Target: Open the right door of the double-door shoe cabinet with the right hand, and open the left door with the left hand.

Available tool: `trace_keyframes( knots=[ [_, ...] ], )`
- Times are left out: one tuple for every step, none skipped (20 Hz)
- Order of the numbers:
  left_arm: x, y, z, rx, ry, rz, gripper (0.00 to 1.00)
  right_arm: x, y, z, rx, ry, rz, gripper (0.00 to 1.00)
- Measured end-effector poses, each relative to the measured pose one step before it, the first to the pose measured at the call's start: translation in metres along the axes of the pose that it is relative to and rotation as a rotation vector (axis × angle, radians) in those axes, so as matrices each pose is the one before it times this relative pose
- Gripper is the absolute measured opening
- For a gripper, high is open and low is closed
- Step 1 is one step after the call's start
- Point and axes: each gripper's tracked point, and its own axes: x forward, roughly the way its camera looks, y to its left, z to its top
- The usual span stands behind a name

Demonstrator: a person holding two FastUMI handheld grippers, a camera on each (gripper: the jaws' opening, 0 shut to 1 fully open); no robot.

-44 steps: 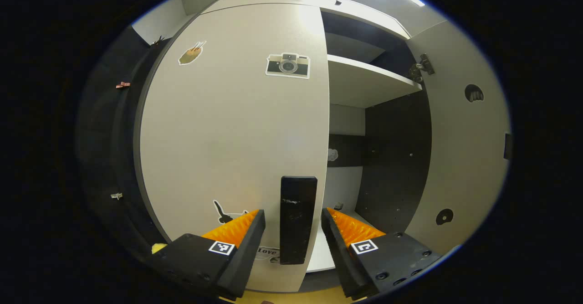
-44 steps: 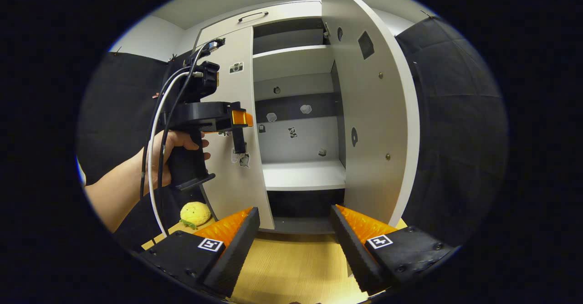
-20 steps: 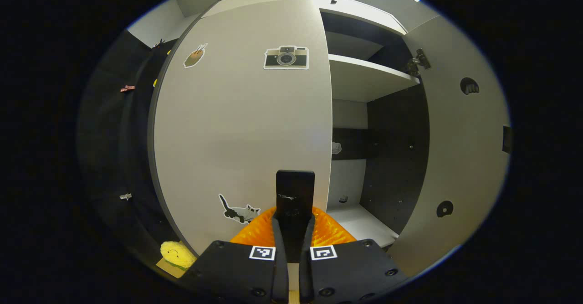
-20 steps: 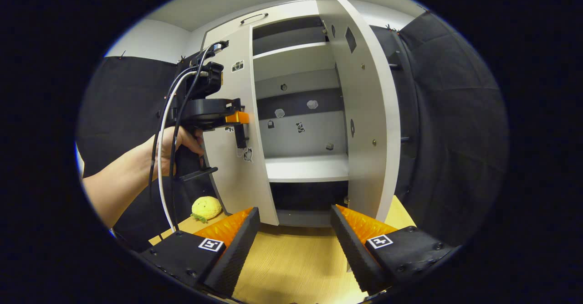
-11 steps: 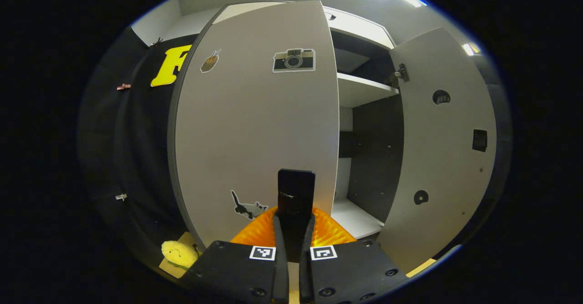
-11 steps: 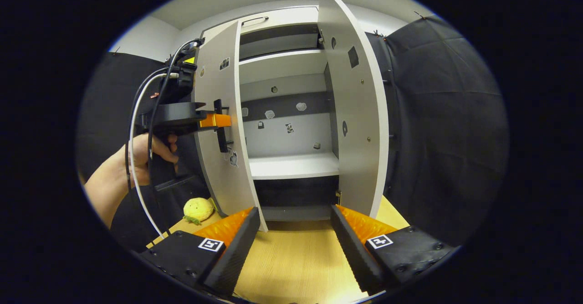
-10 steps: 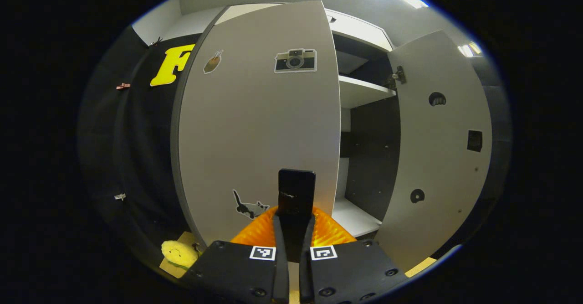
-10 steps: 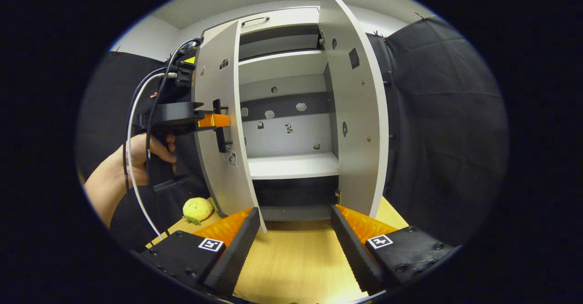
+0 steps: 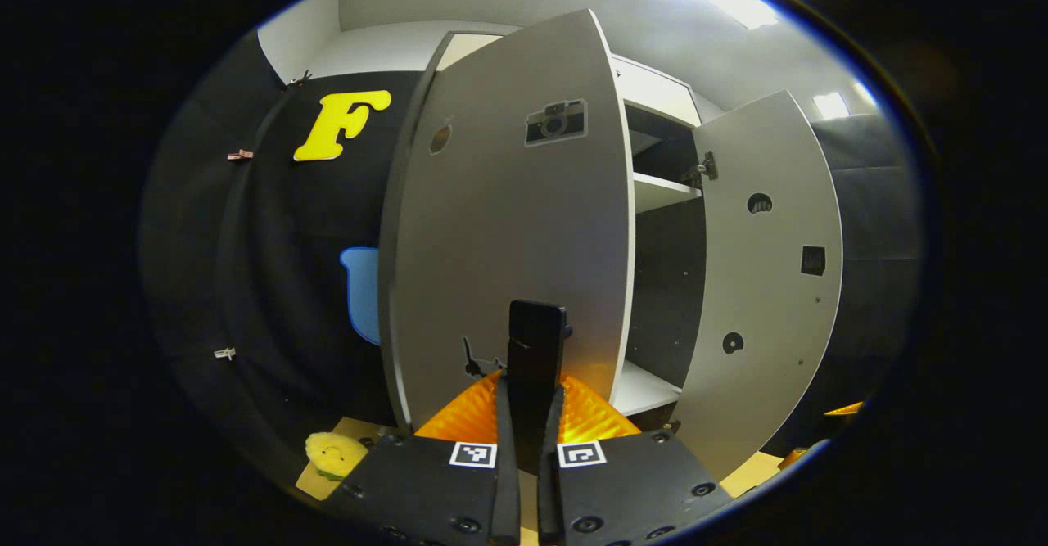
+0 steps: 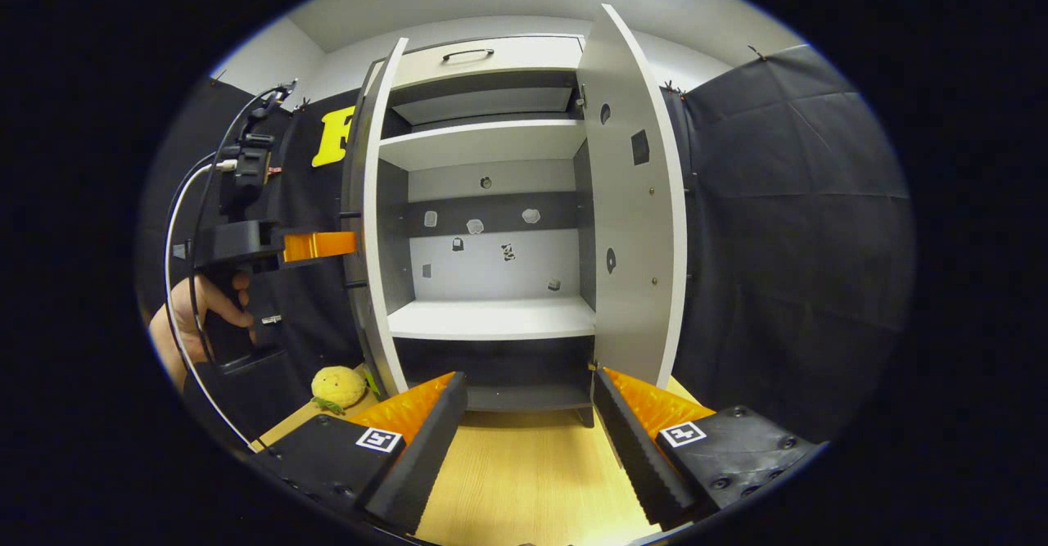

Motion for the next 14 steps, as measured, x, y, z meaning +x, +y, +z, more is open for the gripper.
trace_keyframes(
  knots=[
    [-0.00667,0.00749,0.00121,0.00198,-0.00185,0.01161,0.13,-0.00071,0.00040,-0.00096,0.00447,0.00268,-0.00703,0.98],
    [-0.00536,0.00655,0.00092,0.00236,-0.00606,0.01439,0.13,-0.00045,0.00120,-0.00083,0.00843,0.00304,-0.00559,0.98],
    [-0.00596,0.01050,-0.00077,0.00066,-0.00152,0.01845,0.13,-0.00073,0.00127,-0.00108,0.01028,0.00453,-0.00471,0.98],
    [-0.00603,0.00882,0.00143,0.00089,-0.00451,0.01621,0.13,-0.00006,0.00070,-0.00178,0.01095,0.00529,-0.00398,0.98],
    [-0.00432,0.00862,0.00066,-0.00171,-0.00451,0.01216,0.12,0.00025,0.00102,0.00032,0.00847,0.00306,-0.00290,0.98],
    [-0.00332,0.00902,0.00093,-0.00423,-0.00203,0.01240,0.12,0.00021,0.00045,-0.00012,0.00437,0.00072,-0.00166,0.98],
    [-0.00430,0.01009,0.00077,-0.00470,-0.00492,0.01465,0.12,-0.00008,0.00011,0.00050,-0.00005,0.00005,-0.00252,0.98],
    [-0.00202,0.01235,0.00166,-0.00288,-0.00339,0.02340,0.11,0.00093,-0.00020,0.00014,-0.00421,0.00092,-0.00125,0.98],
    [-0.00313,0.01442,0.00024,0.00245,-0.00021,0.02832,0.11,-0.00116,0.00023,-0.00031,-0.00551,0.00158,-0.00077,0.98],
    [-0.00071,0.01655,0.00249,0.01118,-0.00574,0.03231,0.07,-0.00102,0.00023,0.00083,-0.00590,-0.00085,-0.00111,0.98],
    [-0.00049,0.01858,-0.00192,0.00909,0.01085,0.03737,0.06,-0.00020,0.00047,0.00184,-0.00366,-0.00285,-0.00069,0.98],
    [0.00670,0.02144,-0.00172,0.01644,0.00277,0.03105,0.05,-0.00067,0.00111,0.00195,-0.00210,-0.00311,0.00122,0.98],
    [-0.00551,-0.00555,0.00065,-0.02760,0.01685,-0.06893,0.05,-0.00074,0.00024,0.00137,-0.00311,-0.00334,0.00169,0.98],
    [-0.00264,-0.00341,0.00242,-0.06013,-0.00159,-0.02988,0.05,-0.00098,0.00075,0.00121,-0.00523,-0.00301,0.00162,0.98]
  ],
)
